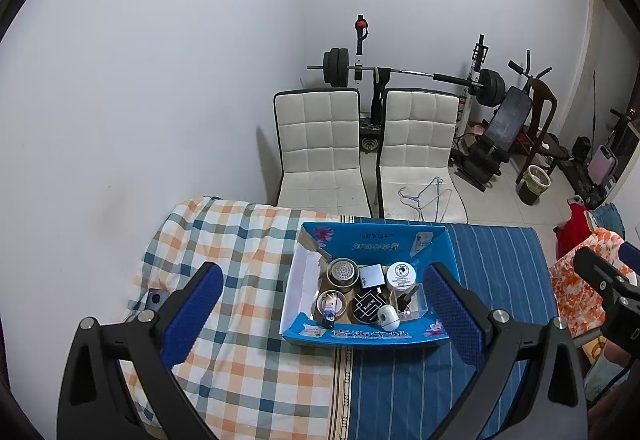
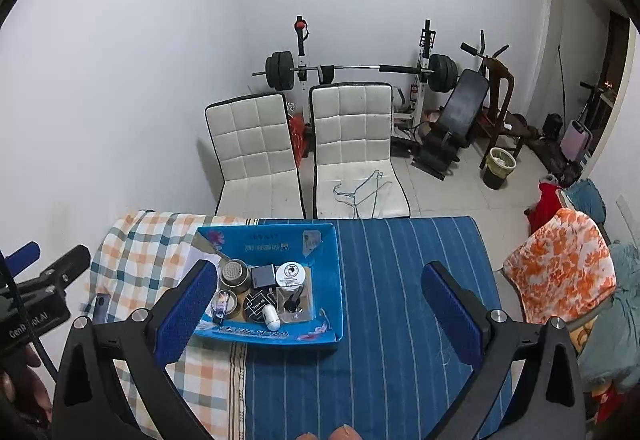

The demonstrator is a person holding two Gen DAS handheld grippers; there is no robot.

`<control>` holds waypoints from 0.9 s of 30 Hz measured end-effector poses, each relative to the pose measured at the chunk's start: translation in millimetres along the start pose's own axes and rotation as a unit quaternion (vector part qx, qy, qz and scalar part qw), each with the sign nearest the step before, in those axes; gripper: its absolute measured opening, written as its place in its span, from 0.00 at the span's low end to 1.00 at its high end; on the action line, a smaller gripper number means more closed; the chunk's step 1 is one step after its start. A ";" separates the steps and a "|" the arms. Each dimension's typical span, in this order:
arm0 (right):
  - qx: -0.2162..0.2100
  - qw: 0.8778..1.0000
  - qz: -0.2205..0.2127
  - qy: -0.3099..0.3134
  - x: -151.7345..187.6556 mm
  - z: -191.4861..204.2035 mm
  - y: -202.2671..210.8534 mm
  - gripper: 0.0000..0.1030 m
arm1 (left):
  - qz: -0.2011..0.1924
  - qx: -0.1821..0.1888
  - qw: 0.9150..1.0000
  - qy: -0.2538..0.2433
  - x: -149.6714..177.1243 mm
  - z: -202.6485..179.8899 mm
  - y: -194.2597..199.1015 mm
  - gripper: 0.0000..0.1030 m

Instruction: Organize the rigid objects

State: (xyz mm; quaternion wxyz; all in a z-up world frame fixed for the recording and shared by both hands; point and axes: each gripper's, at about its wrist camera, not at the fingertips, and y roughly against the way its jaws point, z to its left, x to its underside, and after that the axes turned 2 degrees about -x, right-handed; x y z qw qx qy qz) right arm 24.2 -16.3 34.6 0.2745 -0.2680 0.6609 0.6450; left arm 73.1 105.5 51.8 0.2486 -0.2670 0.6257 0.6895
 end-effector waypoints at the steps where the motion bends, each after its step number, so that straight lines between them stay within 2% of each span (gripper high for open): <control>1: 0.000 1.000 0.000 0.002 -0.2 1.0 -0.2 1.00 | 0.001 0.000 1.000 -0.001 -1.0 0.5 -0.4 1.00; 27: -0.002 1.000 0.002 0.011 1.0 -0.8 4.9 1.00 | -0.002 -0.004 1.000 0.002 1.7 1.4 -3.5 1.00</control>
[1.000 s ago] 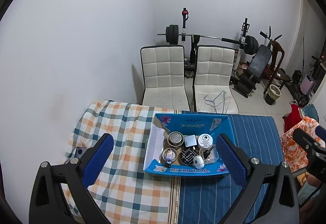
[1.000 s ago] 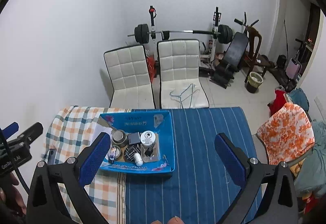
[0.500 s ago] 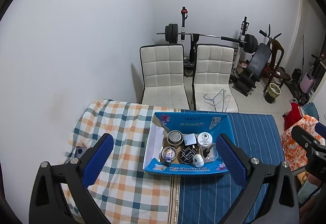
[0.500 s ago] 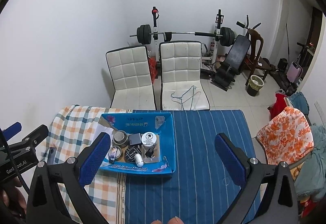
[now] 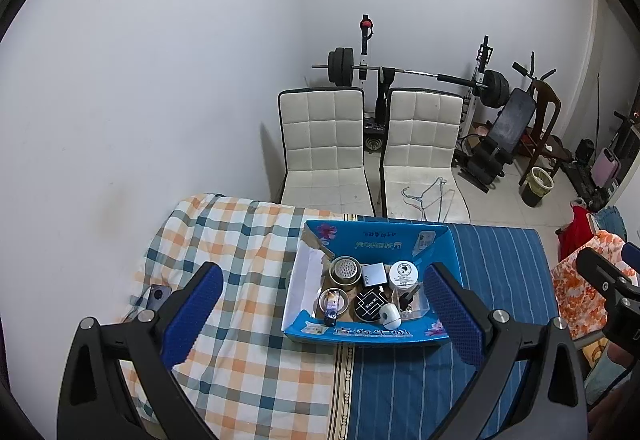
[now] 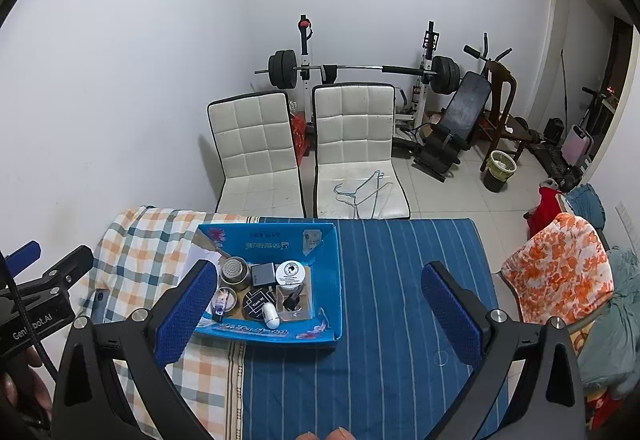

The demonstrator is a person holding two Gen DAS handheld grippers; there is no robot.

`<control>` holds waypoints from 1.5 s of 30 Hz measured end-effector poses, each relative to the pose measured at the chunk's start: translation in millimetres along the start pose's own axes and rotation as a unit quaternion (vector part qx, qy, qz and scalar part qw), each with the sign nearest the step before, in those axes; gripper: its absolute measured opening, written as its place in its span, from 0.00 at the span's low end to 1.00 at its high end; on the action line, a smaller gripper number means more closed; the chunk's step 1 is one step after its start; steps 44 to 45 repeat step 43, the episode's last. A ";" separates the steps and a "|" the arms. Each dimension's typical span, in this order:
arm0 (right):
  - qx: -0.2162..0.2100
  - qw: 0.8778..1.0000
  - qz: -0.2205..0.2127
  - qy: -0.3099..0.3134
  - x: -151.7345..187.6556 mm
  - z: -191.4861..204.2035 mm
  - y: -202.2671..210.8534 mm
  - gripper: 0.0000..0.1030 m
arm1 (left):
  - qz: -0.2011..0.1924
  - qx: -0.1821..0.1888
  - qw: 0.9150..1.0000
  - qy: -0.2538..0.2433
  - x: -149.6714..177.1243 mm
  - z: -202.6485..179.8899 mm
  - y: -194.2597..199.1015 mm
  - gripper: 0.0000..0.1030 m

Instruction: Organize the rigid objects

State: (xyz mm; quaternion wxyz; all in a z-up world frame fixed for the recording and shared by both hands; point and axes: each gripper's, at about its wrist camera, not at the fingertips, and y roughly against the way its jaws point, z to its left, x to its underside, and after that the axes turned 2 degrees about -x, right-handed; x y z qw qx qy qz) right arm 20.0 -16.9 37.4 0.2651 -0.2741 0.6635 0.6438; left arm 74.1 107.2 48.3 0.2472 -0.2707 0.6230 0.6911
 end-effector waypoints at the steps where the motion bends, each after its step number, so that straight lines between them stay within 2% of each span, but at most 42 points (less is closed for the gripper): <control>1: 0.000 1.000 -0.001 0.000 0.3 -0.2 1.0 1.00 | 0.000 0.000 1.000 0.000 0.9 -0.4 0.1 1.00; 18: 0.005 1.000 -0.006 0.001 1.2 -2.1 9.3 1.00 | 0.006 0.000 1.000 0.004 6.9 -0.7 2.4 1.00; 29: -0.005 1.000 0.011 0.015 19.8 4.5 12.8 1.00 | 0.017 -0.003 1.000 0.005 18.9 -4.4 10.7 1.00; 45: -0.008 1.000 0.017 0.016 26.6 5.4 14.7 1.00 | 0.023 -0.002 1.000 0.010 23.7 -0.7 10.9 1.00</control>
